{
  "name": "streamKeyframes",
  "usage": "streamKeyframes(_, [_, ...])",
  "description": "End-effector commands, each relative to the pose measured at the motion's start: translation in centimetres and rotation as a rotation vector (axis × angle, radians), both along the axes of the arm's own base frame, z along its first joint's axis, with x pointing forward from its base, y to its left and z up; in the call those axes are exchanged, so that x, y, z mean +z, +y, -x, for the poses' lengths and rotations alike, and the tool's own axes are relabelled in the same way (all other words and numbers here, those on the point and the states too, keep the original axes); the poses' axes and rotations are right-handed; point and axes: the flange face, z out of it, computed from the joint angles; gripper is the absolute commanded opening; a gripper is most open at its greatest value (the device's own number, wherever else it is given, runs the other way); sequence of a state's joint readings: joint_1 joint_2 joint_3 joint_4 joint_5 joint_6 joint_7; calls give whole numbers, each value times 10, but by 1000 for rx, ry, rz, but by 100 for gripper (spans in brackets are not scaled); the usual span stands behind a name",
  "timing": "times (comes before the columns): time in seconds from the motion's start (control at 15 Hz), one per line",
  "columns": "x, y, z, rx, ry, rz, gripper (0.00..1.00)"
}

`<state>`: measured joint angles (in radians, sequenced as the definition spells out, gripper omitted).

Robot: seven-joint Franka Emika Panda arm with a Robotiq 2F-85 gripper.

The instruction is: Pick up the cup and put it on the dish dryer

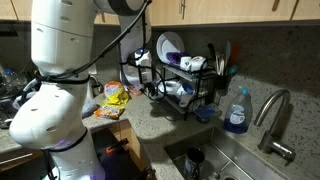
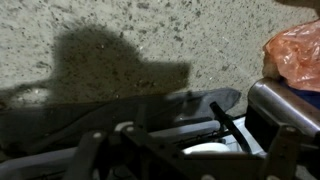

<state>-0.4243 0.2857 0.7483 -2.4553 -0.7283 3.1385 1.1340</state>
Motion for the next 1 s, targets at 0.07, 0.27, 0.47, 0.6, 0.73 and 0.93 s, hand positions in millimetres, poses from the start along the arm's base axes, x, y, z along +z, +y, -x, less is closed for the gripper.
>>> streamKeyframes(0.07, [15, -8, -14, 30, 63, 111, 100])
streamKeyframes(0.27, [30, -12, -24, 76, 113, 186, 100])
streamKeyframes(0.47, [46, -13, -32, 129, 149, 221, 100])
streamKeyframes(0.6, [55, -12, -36, 178, 169, 223, 100])
streamKeyframes(0.73, [62, -11, -37, 218, 189, 226, 100])
streamKeyframes(0.93, [72, -10, -37, 265, 207, 238, 100])
